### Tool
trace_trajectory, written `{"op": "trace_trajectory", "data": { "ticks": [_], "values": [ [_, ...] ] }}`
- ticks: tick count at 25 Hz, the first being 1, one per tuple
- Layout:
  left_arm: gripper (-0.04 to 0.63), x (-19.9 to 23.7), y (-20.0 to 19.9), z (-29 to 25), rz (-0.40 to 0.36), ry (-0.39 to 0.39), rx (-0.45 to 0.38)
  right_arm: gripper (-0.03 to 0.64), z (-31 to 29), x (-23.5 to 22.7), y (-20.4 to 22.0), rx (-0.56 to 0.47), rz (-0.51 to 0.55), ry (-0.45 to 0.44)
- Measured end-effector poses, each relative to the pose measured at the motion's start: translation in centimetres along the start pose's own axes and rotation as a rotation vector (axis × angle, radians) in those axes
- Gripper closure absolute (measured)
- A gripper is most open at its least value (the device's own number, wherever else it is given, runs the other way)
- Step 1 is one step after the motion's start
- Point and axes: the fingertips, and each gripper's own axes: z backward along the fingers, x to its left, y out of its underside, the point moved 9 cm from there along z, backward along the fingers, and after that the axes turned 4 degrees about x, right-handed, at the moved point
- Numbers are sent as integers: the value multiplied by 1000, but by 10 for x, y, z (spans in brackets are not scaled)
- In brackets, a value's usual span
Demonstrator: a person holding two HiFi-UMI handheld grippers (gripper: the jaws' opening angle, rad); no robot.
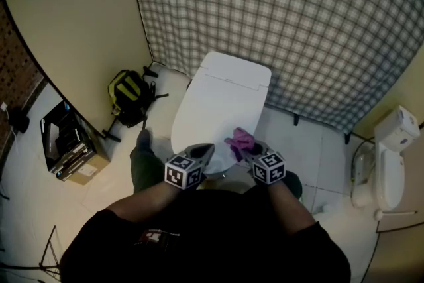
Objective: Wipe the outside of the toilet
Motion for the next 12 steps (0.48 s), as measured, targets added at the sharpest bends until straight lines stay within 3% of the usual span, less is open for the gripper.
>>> {"op": "trace_trajectory", "data": {
  "ticks": [12],
  "values": [
    [600,-1,-4,-1,-3,1,-1,537,1,-1,1,4,9,-1]
  ]
}}
